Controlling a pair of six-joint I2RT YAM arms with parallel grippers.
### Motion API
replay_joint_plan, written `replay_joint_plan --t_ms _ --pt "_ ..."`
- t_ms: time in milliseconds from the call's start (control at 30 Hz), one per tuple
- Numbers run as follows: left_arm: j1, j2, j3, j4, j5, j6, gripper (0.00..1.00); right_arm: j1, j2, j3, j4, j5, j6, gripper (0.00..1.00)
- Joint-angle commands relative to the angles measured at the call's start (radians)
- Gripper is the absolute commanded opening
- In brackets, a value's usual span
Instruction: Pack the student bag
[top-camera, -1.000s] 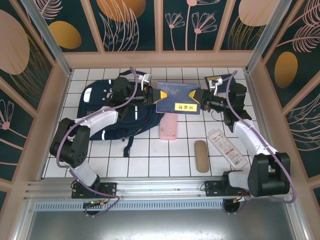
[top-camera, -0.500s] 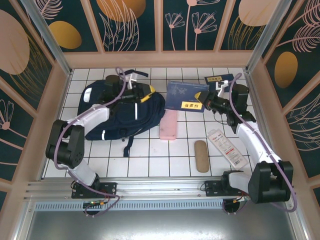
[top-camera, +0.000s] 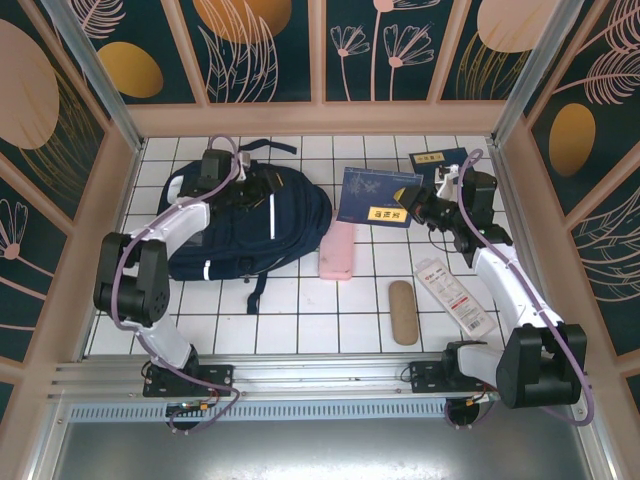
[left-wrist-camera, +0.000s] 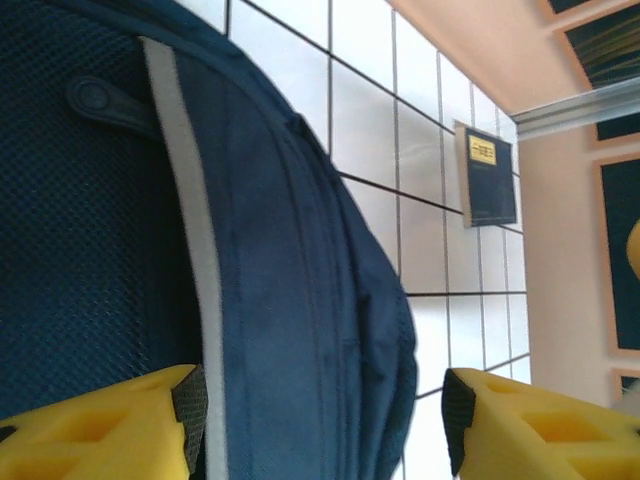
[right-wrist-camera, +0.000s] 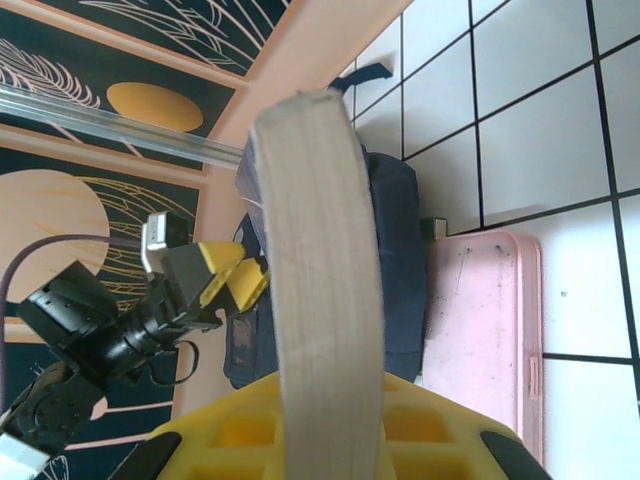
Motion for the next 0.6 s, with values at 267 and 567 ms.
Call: replay_joint_plan --t_ms 267,567 --pt "-0.007 0.087 -0.023 0.134 0.127 -0.089 0.5 -0.001 -0.027 -0.019 0.029 -0.012 -0.018 0.0" --pt "-0.044 0.141 0.002 0.131 0.122 -0.092 0.45 -0.002 -0.015 -0.019 0.053 -0.028 0.004 0.0"
